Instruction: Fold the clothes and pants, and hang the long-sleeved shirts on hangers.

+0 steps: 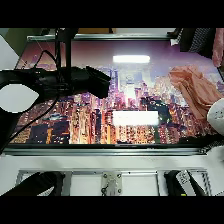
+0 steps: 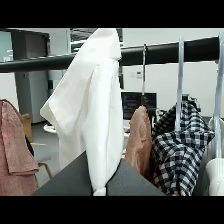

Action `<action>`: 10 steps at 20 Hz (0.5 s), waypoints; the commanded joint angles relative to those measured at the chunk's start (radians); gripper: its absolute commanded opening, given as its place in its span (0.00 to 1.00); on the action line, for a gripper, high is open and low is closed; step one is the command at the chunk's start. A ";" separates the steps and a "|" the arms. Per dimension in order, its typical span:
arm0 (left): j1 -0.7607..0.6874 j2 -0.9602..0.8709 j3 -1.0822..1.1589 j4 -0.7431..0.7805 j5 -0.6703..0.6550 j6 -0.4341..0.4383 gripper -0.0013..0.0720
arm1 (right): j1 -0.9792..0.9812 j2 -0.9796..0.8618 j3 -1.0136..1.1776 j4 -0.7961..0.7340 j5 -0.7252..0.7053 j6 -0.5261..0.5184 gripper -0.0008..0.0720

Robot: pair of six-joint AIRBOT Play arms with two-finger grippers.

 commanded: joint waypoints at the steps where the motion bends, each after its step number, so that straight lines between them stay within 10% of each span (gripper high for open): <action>1: -0.001 -0.001 0.000 0.000 0.000 0.000 0.04 | -0.005 0.002 0.002 -0.003 0.004 0.000 0.03; 10: -0.001 0.000 0.000 -0.001 0.000 -0.001 0.04 | -0.080 -0.045 0.002 -0.044 0.085 0.021 0.03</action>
